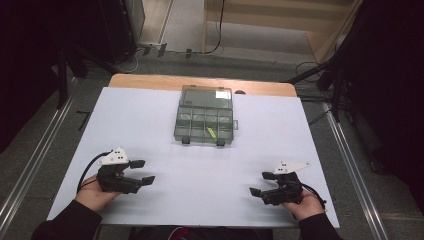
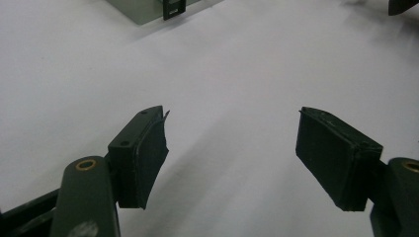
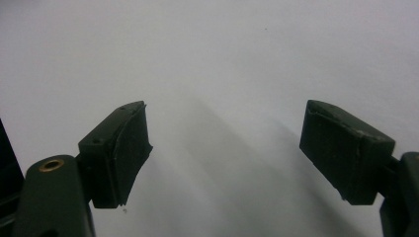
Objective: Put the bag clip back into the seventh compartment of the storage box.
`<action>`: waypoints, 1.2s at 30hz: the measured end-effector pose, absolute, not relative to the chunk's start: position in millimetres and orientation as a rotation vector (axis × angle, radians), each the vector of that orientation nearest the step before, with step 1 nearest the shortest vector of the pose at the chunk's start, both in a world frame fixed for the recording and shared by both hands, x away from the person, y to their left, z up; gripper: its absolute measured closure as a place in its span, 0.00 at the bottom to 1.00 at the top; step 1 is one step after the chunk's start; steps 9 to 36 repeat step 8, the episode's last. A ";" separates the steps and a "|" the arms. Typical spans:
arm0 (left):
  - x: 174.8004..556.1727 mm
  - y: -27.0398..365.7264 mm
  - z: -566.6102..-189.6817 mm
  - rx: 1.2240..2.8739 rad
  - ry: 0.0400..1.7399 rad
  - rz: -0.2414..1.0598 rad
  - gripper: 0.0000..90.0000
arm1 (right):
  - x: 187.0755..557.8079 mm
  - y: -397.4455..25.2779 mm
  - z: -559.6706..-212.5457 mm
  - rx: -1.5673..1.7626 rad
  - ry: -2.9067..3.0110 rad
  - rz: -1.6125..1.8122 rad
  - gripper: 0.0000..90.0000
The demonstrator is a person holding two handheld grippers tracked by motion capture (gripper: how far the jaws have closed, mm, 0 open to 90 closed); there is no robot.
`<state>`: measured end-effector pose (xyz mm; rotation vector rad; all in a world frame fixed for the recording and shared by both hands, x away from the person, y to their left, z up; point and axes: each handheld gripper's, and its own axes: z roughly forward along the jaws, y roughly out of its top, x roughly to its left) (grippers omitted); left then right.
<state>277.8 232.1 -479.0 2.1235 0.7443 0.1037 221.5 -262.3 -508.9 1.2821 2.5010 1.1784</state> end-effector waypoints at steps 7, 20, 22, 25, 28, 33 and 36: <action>277.9 232.1 -479.1 2.124 0.744 0.103 0.30 | 221.6 -262.2 -509.0 1.280 2.503 1.177 0.22; 277.9 232.0 -479.1 2.124 0.744 0.103 0.30 | 221.6 -262.2 -508.9 1.280 2.503 1.177 0.22; 277.9 232.0 -479.1 2.124 0.744 0.103 0.30 | 221.6 -262.2 -508.9 1.280 2.503 1.177 0.22; 277.9 232.0 -479.1 2.124 0.744 0.103 0.30 | 221.6 -262.2 -508.9 1.280 2.503 1.177 0.22; 277.9 232.0 -479.1 2.124 0.744 0.103 0.30 | 221.6 -262.2 -508.9 1.280 2.503 1.177 0.22; 277.9 232.0 -479.1 2.124 0.744 0.103 0.30 | 221.6 -262.2 -508.9 1.280 2.503 1.177 0.22; 277.9 232.0 -479.1 2.124 0.744 0.103 0.30 | 221.6 -262.2 -508.9 1.280 2.503 1.177 0.22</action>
